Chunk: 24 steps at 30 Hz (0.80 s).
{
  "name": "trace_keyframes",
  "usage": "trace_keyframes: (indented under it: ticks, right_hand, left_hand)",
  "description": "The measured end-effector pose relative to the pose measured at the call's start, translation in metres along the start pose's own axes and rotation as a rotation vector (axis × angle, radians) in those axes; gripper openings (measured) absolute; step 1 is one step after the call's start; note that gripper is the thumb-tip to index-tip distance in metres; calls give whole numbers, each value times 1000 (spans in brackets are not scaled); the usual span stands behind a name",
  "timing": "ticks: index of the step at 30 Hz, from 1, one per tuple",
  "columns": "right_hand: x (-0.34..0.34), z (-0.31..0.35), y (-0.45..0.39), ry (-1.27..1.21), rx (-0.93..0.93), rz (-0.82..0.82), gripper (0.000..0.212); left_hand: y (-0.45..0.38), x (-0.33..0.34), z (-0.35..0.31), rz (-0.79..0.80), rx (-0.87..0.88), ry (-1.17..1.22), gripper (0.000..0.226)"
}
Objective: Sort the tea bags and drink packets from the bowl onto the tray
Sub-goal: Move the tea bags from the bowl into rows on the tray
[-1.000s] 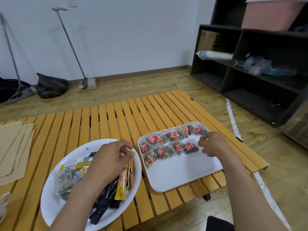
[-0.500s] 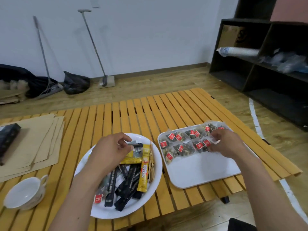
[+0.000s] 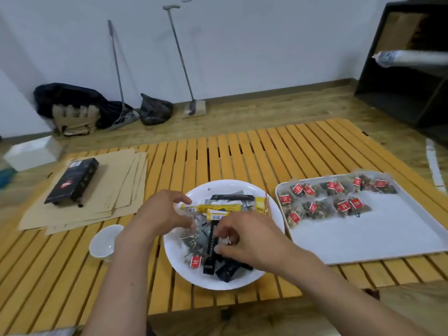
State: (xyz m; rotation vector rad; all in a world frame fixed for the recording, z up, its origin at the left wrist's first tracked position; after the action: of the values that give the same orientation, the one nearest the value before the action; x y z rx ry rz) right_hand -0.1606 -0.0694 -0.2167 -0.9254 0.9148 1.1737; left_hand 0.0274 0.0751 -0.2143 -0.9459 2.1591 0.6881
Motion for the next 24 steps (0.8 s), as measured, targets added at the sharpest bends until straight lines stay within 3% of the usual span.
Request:
trace_keyframes:
  ticks: [3,6,12,14,17,19,21,24]
  right_hand:
    - [29,21,-8,135,-110,-7,29]
    - [45,27,-17,182,-124,-44,18]
    - [15,7,-22,-202,63,-37,13]
    - [4,-2,-20,-250,37,-23,18]
    - [20,6,-13,15,-85,40,35]
    - [39,15,-11,129,-134,19,26]
    - [37,17,-13,52,-86,-62,16]
    - [-3,-1,-12,-302,117,-105,9]
  left_hand:
    - [-2,3,-1,0,23,6,14]
    - [-3,2,0,-82,51,51,20]
    - [6,-11,-24,-188,189,312,10]
    - [8,-9,-36,-213,214,384,8]
    - [5,-1,-47,-230,210,430,9]
    - [5,6,-54,-211,210,434,10]
    - [4,11,-58,-187,218,454,11]
    - [6,14,-64,-212,219,530,17]
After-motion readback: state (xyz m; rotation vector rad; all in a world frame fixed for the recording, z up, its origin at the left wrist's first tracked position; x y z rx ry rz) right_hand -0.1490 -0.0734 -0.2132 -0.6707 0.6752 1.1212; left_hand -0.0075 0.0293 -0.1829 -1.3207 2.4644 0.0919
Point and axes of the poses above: each hand's wrist, its own y-axis away from the middle knuckle, its own x-axis out of the palm, z = x × y, the point moved 1 cm from there along -y, towards the middle knuckle, and after that the axes turned 10 degrees about y, right-handed, at the moved point
